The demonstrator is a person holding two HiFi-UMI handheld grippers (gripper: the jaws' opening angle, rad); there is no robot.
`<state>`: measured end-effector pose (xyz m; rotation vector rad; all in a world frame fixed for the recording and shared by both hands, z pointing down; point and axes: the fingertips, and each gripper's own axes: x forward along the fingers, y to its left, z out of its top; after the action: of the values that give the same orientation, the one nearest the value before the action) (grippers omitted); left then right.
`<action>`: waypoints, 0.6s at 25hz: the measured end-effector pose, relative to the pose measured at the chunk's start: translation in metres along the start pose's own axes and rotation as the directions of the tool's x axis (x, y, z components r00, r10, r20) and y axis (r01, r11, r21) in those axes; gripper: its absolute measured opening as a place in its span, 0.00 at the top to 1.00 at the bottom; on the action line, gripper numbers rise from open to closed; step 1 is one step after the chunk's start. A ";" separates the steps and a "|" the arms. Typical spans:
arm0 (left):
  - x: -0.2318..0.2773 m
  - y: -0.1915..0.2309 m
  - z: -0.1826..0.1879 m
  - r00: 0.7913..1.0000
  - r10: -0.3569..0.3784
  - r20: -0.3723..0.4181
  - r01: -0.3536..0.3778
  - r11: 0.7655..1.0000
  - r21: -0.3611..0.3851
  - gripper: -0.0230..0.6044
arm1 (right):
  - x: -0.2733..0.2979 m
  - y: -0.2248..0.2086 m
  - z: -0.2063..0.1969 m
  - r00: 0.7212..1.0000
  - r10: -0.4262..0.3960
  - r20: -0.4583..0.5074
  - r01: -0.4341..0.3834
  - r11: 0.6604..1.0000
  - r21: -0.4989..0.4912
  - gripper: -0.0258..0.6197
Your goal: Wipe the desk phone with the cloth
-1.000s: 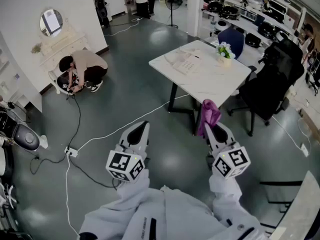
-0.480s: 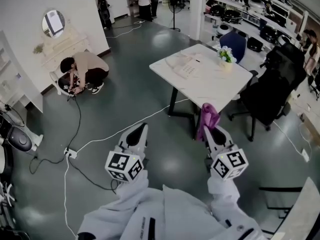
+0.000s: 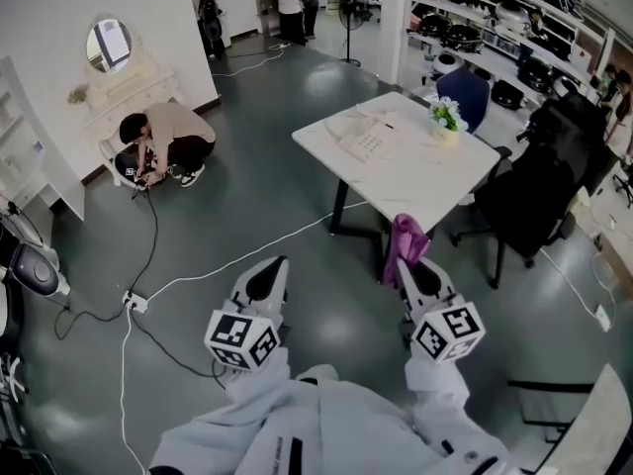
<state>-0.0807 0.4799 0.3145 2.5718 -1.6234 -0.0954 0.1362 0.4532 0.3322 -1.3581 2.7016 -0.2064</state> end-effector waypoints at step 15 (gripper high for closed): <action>0.071 0.027 -0.011 0.999 -0.019 -0.031 0.018 1.000 -0.025 0.97 | 0.050 -0.046 -0.009 0.999 -0.028 -0.019 0.029 0.999 0.026 0.90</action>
<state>-0.0732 0.4053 0.3288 2.5574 -1.5779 -0.0755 0.1416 0.3865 0.3469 -1.3949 2.6861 -0.2568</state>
